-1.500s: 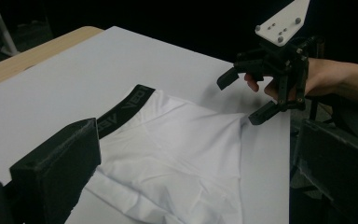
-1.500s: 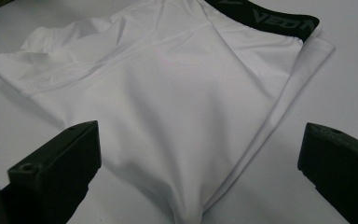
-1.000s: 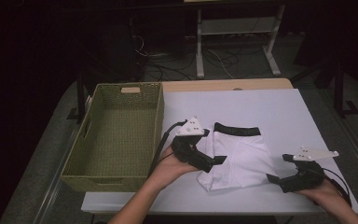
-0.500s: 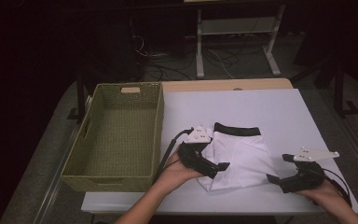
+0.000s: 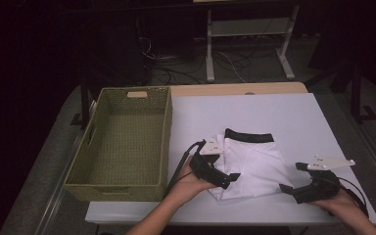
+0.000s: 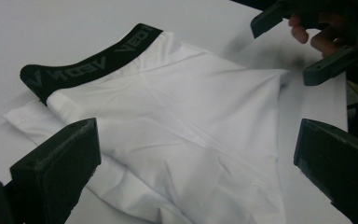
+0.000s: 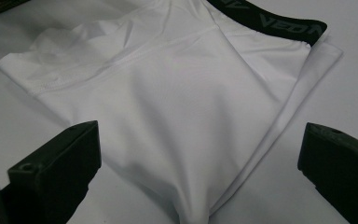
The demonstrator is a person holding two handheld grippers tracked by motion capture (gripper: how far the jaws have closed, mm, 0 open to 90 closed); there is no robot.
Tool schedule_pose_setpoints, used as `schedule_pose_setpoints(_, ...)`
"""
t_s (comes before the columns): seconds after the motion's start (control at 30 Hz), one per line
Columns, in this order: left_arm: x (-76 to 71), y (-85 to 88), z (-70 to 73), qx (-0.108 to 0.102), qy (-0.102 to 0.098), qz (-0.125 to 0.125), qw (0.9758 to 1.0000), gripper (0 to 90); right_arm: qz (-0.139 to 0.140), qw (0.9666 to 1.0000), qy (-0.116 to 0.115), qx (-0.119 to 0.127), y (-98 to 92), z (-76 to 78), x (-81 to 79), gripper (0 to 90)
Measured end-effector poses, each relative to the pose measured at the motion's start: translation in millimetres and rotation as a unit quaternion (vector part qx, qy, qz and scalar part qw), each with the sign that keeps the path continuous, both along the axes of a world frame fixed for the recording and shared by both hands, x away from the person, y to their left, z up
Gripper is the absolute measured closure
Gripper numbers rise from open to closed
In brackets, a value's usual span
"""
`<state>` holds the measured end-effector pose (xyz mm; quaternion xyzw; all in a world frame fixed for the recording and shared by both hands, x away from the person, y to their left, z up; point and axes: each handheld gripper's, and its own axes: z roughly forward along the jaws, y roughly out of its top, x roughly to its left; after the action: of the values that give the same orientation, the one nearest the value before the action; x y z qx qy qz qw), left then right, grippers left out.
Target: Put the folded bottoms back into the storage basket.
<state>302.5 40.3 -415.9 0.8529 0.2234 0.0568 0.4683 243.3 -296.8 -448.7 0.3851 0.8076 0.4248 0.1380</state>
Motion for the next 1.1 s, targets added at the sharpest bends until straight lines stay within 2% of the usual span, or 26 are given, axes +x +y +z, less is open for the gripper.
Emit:
schedule_pose_setpoints(0.5, 23.6, -7.7, -15.0, 0.008, 0.003, 0.028, 0.9996, 0.6, -0.003, 1.0, 0.004, 0.0, -1.2, -1.6, 0.0, 0.0)
schedule_pose_setpoints(1.1, 50.9, -12.6, -21.7, 0.024, 0.002, 0.06, 0.9979, 0.8, -0.005, 1.0, 0.006, 0.0, -1.9, -2.3, -0.3, 0.0)
